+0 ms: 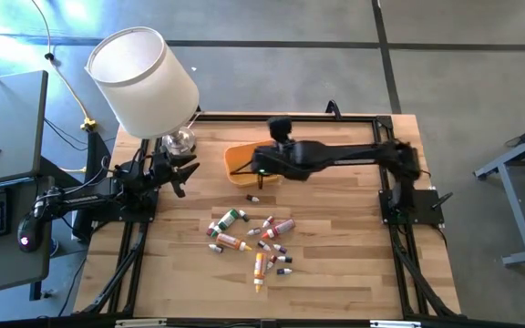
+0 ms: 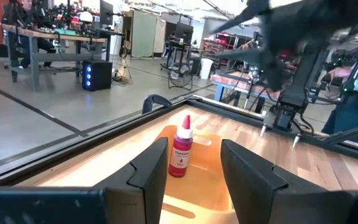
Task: Pick & Place food coloring
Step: Put the large green food coloring bottle into the bin
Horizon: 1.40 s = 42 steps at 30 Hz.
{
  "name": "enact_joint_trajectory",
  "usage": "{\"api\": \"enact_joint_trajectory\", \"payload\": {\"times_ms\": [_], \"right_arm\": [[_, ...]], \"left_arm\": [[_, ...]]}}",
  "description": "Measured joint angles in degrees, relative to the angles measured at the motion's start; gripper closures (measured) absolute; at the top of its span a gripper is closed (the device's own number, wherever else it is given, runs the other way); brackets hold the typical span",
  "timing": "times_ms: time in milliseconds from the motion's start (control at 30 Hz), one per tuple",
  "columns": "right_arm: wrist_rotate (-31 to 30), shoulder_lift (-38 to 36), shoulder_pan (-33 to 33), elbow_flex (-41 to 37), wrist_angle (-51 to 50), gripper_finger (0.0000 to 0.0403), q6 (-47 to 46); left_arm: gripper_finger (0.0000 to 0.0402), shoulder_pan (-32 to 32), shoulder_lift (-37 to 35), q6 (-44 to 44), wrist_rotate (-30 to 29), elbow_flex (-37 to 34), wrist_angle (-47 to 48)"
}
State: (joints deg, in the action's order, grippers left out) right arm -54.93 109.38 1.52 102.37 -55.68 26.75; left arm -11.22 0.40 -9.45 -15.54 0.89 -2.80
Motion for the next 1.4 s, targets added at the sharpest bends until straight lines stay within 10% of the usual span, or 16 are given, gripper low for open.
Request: {"api": "enact_joint_trajectory", "payload": {"times_ms": [167,267,667,967,1400], "right_arm": [[46.39,-5.94,-1.28,0.00,0.30,0.0238,-30.65],[56.87,-5.82,-4.05,-0.03,2.10,0.0237,-29.80],[45.89,-0.59,-17.40,-0.15,3.14,0.0237,-21.86],[46.97,-0.85,-16.39,-1.38,2.98,0.0237,-20.22],[49.65,-1.97,-14.41,-28.06,30.22,0.0237,-22.21]], "left_arm": [[0.0257,0.00,-0.02,0.10,1.15,0.01,-0.06],[0.0257,-0.01,-0.02,-0.44,4.35,0.01,-0.45],[0.0257,0.29,0.65,-19.44,28.86,2.58,-0.15],[0.0257,5.60,8.80,-6.90,22.94,15.56,0.06],[0.0257,20.18,38.09,2.77,4.59,28.66,-0.37]]}}
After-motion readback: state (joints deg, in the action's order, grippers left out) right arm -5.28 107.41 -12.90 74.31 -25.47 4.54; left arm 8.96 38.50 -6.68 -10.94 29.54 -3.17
